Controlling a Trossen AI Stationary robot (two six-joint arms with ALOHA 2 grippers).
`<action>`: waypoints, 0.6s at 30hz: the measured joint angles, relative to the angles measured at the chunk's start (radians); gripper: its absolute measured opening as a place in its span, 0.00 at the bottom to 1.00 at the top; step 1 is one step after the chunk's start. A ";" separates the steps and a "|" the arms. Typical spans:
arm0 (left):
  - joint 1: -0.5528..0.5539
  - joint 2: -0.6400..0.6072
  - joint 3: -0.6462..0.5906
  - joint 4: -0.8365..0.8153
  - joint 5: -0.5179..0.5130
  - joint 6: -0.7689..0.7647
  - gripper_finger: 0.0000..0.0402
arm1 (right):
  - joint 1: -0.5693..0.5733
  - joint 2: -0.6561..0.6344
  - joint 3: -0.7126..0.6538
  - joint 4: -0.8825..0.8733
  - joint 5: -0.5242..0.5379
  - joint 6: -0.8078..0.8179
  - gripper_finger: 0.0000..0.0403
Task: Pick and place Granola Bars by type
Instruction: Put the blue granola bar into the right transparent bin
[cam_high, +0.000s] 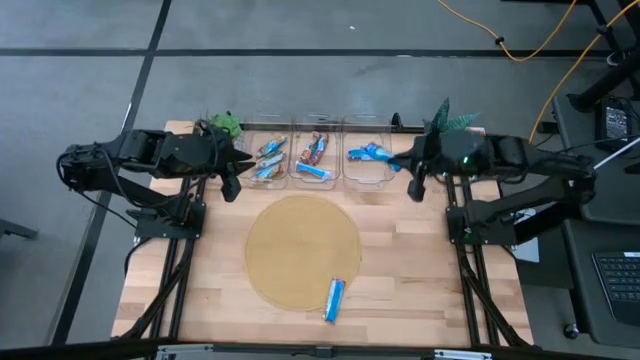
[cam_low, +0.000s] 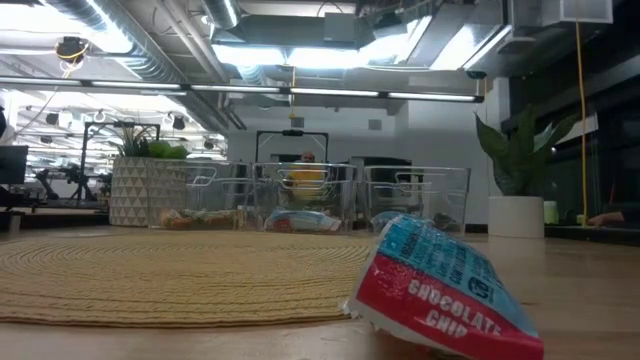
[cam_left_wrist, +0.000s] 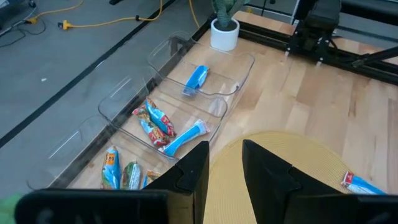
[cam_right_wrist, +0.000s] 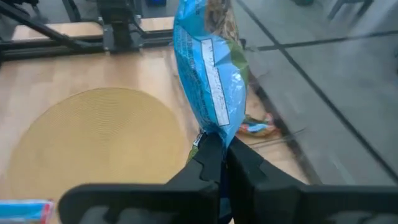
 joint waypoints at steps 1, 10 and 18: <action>0.000 0.006 0.000 0.001 -0.001 -0.001 0.22 | -0.029 -0.001 0.018 -0.011 -0.022 -0.029 0.03; 0.000 0.060 0.000 0.004 0.010 -0.046 0.22 | -0.339 -0.001 0.098 -0.029 -0.206 -0.291 0.03; 0.000 0.081 0.000 0.039 0.011 -0.090 0.22 | -0.651 0.081 0.098 -0.029 -0.449 -0.397 0.03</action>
